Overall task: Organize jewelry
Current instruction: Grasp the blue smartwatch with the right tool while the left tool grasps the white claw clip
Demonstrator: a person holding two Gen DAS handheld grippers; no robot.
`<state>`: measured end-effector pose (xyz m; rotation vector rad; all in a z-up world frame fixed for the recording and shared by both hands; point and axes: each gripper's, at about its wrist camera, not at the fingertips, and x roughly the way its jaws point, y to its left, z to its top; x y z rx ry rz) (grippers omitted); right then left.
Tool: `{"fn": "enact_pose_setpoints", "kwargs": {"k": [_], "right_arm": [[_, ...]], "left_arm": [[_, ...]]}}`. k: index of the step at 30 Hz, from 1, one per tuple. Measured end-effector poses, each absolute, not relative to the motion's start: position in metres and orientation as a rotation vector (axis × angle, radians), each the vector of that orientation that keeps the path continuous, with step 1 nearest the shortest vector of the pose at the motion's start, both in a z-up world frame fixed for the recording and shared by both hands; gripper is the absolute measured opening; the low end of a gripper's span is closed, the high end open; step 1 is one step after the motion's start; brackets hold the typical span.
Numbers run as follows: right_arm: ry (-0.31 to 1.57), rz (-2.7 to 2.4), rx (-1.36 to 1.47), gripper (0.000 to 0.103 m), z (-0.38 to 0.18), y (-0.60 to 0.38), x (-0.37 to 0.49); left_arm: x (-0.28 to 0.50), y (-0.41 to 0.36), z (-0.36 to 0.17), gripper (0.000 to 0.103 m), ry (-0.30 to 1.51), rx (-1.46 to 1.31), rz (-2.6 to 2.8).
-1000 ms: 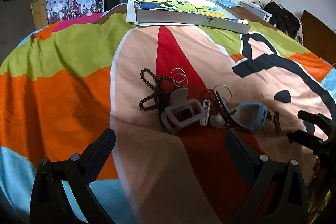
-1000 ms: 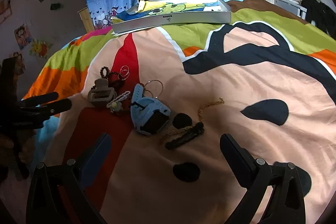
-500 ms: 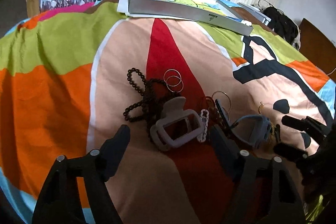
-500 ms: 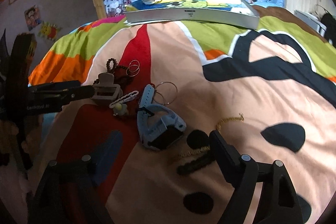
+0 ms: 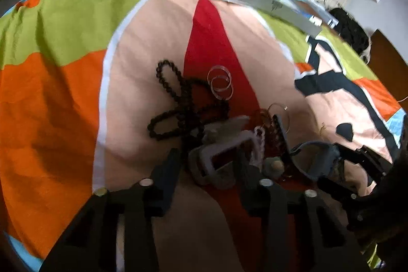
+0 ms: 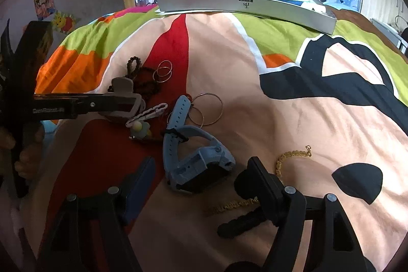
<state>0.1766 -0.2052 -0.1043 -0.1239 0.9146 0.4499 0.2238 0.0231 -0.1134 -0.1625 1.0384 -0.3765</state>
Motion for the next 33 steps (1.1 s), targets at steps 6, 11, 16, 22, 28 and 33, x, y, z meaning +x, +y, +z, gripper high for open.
{"fn": "enact_pose_setpoints", "kwargs": {"k": [6, 11, 16, 22, 28, 33], "right_arm": [[0.925, 0.435, -0.138, 0.073, -0.111, -0.201, 0.180], [0.917, 0.429, -0.159, 0.073, -0.114, -0.200, 0.179], [0.890, 0.411, -0.201, 0.065, -0.114, -0.194, 0.173], [0.844, 0.384, -0.238, 0.058, -0.114, -0.188, 0.165], [0.802, 0.329, -0.167, 0.058, -0.105, -0.196, 0.150], [0.747, 0.295, -0.134, 0.058, -0.086, -0.202, 0.134]], "left_arm": [[0.218, 0.023, -0.113, 0.027, 1.044, -0.153, -0.375], [0.215, 0.016, -0.117, 0.015, 1.063, -0.109, -0.351], [0.210, 0.016, -0.114, 0.014, 1.050, -0.107, -0.347], [0.200, 0.013, -0.104, 0.014, 1.026, -0.114, -0.354], [0.183, 0.007, -0.092, 0.014, 0.997, -0.103, -0.378], [0.179, 0.001, -0.086, 0.014, 0.982, -0.109, -0.399]]}}
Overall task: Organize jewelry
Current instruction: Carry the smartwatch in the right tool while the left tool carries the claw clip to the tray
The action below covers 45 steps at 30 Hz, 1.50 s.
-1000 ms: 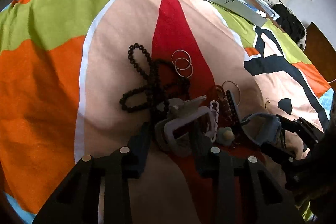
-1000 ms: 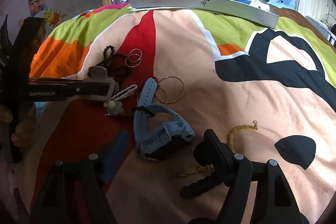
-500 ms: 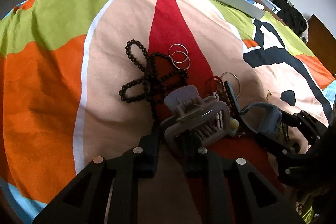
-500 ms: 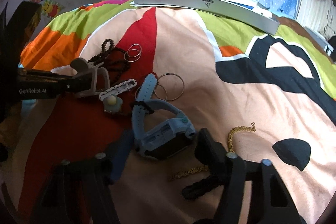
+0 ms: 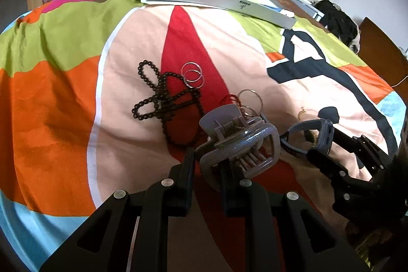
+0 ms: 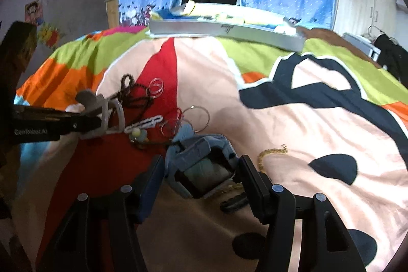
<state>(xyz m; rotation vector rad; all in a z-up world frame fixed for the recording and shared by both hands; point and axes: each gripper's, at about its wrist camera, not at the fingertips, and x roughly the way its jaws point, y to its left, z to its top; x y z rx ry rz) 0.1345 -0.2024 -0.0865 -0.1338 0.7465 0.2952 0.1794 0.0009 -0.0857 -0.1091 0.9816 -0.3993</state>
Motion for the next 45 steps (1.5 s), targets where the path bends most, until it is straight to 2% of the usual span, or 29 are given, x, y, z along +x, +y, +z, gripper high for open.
{"fn": "enact_pose_setpoints", "kwargs": {"k": [7, 9, 13, 23, 30, 37, 41, 45], "right_arm": [[0.699, 0.289, -0.134, 0.057, -0.075, -0.202, 0.126], [0.683, 0.291, -0.133, 0.057, -0.072, -0.201, 0.126], [0.649, 0.298, -0.120, 0.056, -0.061, -0.201, 0.135], [0.641, 0.304, -0.063, 0.056, -0.054, -0.211, 0.164], [0.564, 0.316, -0.098, 0.056, -0.017, -0.227, 0.203], [0.428, 0.374, -0.119, 0.056, 0.036, -0.232, 0.273], [0.360, 0.410, -0.057, 0.056, 0.056, -0.230, 0.316], [0.352, 0.453, 0.056, 0.056, 0.056, -0.228, 0.359]], "left_arm": [[0.178, -0.004, -0.084, 0.014, 0.969, -0.109, -0.402], [0.179, -0.004, -0.081, 0.009, 0.964, -0.114, -0.398], [0.190, -0.002, -0.072, 0.006, 0.960, -0.141, -0.377], [0.218, 0.001, -0.062, 0.006, 0.972, -0.202, -0.378], [0.277, -0.009, -0.026, 0.006, 0.932, -0.239, -0.383], [0.353, -0.010, 0.020, 0.006, 0.798, -0.244, -0.303], [0.388, -0.011, 0.025, 0.006, 0.773, -0.255, -0.252], [0.423, -0.012, 0.012, 0.006, 0.823, -0.260, -0.179]]}}
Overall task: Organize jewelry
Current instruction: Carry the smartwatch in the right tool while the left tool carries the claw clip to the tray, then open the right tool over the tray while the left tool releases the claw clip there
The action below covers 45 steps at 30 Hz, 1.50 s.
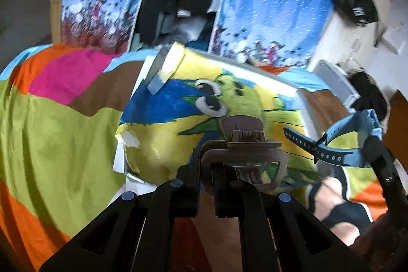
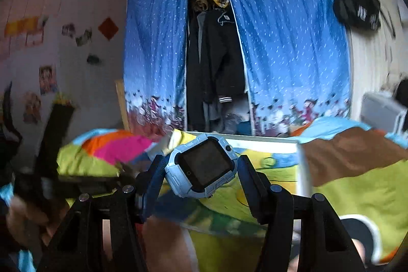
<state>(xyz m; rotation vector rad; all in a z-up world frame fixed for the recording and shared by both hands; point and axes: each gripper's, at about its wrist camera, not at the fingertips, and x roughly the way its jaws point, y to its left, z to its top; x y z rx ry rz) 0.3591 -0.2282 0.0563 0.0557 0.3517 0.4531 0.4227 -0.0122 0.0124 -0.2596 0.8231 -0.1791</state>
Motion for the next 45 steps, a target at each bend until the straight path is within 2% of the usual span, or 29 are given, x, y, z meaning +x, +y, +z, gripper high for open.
{"fn": "enact_pose_setpoints", "kwargs": {"k": [10, 17, 19, 20, 21, 22, 24, 26, 31, 32, 33, 35, 38, 45], "right_arm": [[0.500, 0.399, 0.155, 0.056, -0.004, -0.244, 0.398], [0.516, 0.342, 0.124, 0.057, -0.011, -0.249, 0.394], [0.515, 0.318, 0.089, 0.057, -0.011, -0.248, 0.392], [0.518, 0.317, 0.084, 0.057, -0.011, -0.249, 0.393], [0.522, 0.313, 0.081, 0.059, -0.011, -0.250, 0.392], [0.526, 0.305, 0.079, 0.060, -0.010, -0.251, 0.389], [0.523, 0.296, 0.080, 0.068, -0.007, -0.255, 0.385], [0.511, 0.281, 0.080, 0.073, -0.002, -0.262, 0.377], [0.490, 0.256, 0.075, 0.085, 0.017, -0.278, 0.353], [0.485, 0.256, 0.075, 0.090, 0.020, -0.280, 0.349], [0.474, 0.255, 0.076, 0.095, 0.025, -0.282, 0.341], [0.451, 0.256, 0.072, 0.100, 0.034, -0.286, 0.326], [0.428, 0.265, 0.062, 0.103, 0.047, -0.291, 0.302], [0.395, 0.261, 0.040, 0.103, 0.071, -0.293, 0.237]], "left_arm": [[0.456, -0.006, -0.031, 0.006, 0.947, -0.257, -0.105], [0.456, -0.006, -0.030, 0.007, 0.952, -0.263, -0.072], [0.455, -0.005, -0.031, 0.012, 0.971, -0.271, -0.076], [0.454, -0.005, -0.032, 0.021, 0.976, -0.278, -0.076], [0.452, -0.004, -0.031, 0.036, 0.975, -0.287, -0.070], [0.449, -0.003, -0.029, 0.041, 0.960, -0.298, -0.067], [0.439, -0.002, -0.020, 0.060, 0.905, -0.301, -0.061], [0.433, -0.004, -0.011, 0.065, 0.867, -0.282, -0.064], [0.406, -0.016, 0.011, 0.066, 0.789, -0.236, -0.090], [0.401, -0.019, 0.015, 0.068, 0.773, -0.238, -0.092], [0.394, -0.020, 0.019, 0.075, 0.758, -0.242, -0.095], [0.377, -0.022, 0.028, 0.089, 0.716, -0.258, -0.092], [0.344, -0.023, 0.043, 0.090, 0.623, -0.263, -0.102], [0.273, -0.032, 0.062, 0.090, 0.523, -0.181, -0.135]]}}
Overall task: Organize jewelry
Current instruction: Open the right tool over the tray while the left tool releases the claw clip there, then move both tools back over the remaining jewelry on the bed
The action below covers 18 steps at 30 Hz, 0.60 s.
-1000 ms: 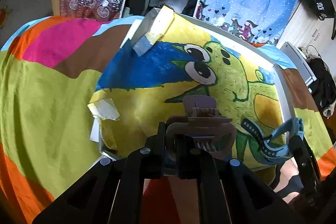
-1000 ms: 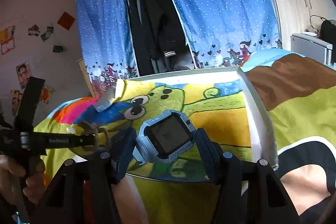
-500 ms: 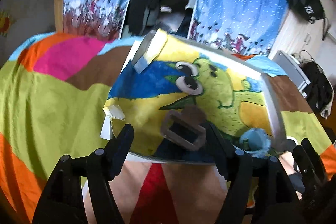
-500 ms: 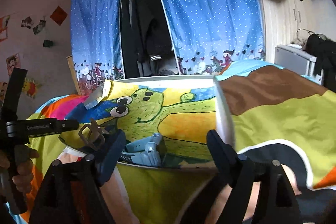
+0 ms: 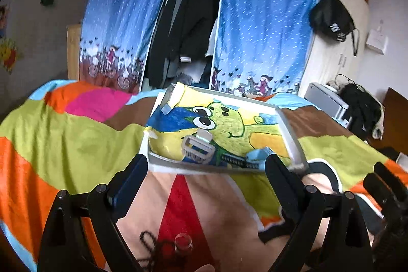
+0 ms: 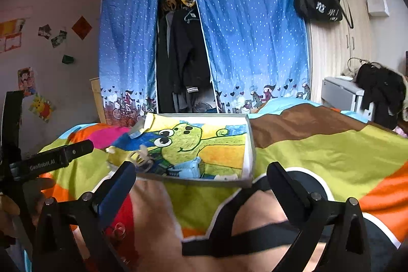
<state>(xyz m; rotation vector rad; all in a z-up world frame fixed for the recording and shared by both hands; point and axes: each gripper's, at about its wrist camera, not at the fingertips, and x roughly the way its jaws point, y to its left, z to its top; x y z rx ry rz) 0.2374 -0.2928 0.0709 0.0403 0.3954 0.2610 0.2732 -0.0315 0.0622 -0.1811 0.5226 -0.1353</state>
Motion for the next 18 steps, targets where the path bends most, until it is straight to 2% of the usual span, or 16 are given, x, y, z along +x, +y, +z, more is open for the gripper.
{"fn": "enact_pose_setpoints", "kwargs": {"k": [11, 18], "right_arm": [[0.372, 0.249, -0.002, 0.103, 0.068, -0.273, 0.127], [0.413, 0.237, -0.032, 0.103, 0.045, -0.257, 0.073]], "left_arm": [[0.170, -0.011, 0.047, 0.090, 0.513, -0.145, -0.154], [0.124, 0.013, 0.022, 0.090, 0.552, -0.131, -0.155]]}}
